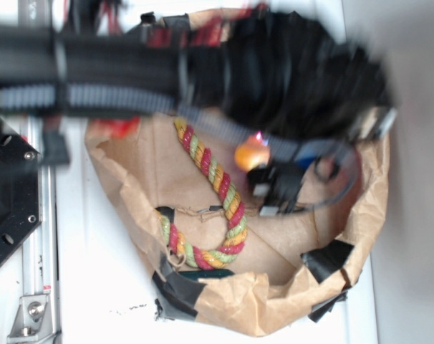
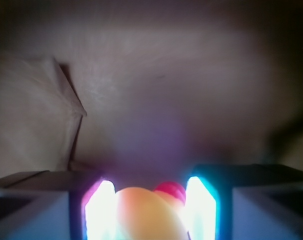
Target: Grab the yellow duck.
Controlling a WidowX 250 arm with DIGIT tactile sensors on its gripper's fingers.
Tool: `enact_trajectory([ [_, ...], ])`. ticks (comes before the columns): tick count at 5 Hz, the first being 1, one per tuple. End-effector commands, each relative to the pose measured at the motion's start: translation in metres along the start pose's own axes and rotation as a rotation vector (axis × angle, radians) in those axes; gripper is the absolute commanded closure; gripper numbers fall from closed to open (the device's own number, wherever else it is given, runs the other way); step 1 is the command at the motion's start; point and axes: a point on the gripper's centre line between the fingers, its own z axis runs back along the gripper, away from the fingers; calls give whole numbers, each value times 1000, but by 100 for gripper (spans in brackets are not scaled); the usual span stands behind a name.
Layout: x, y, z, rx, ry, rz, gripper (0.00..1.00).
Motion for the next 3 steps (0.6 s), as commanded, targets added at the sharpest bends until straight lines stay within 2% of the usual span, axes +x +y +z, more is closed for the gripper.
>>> enact_trajectory([
  [1,-72,-14,113,19,-85,83,100],
  [2,-87,-21,119,38,-82,86,100],
  [3,-93,-22,117,56,-104,115,100],
])
